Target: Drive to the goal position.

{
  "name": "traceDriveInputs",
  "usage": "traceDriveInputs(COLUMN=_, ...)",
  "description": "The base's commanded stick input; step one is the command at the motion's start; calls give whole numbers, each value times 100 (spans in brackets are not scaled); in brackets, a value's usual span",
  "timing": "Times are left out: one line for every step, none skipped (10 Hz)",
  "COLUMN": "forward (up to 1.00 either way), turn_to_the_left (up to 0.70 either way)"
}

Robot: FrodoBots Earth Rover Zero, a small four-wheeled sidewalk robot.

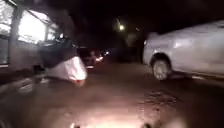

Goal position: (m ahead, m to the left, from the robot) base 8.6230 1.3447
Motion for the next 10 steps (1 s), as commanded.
traceDriveInputs(forward=85, turn_to_the_left=0)
traceDriveInputs(forward=85, turn_to_the_left=0)
traceDriveInputs(forward=85, turn_to_the_left=0)
traceDriveInputs(forward=85, turn_to_the_left=0)
traceDriveInputs(forward=85, turn_to_the_left=0)
traceDriveInputs(forward=85, turn_to_the_left=0)
traceDriveInputs(forward=85, turn_to_the_left=0)
traceDriveInputs(forward=85, turn_to_the_left=0)
traceDriveInputs(forward=85, turn_to_the_left=0)
traceDriveInputs(forward=85, turn_to_the_left=0)
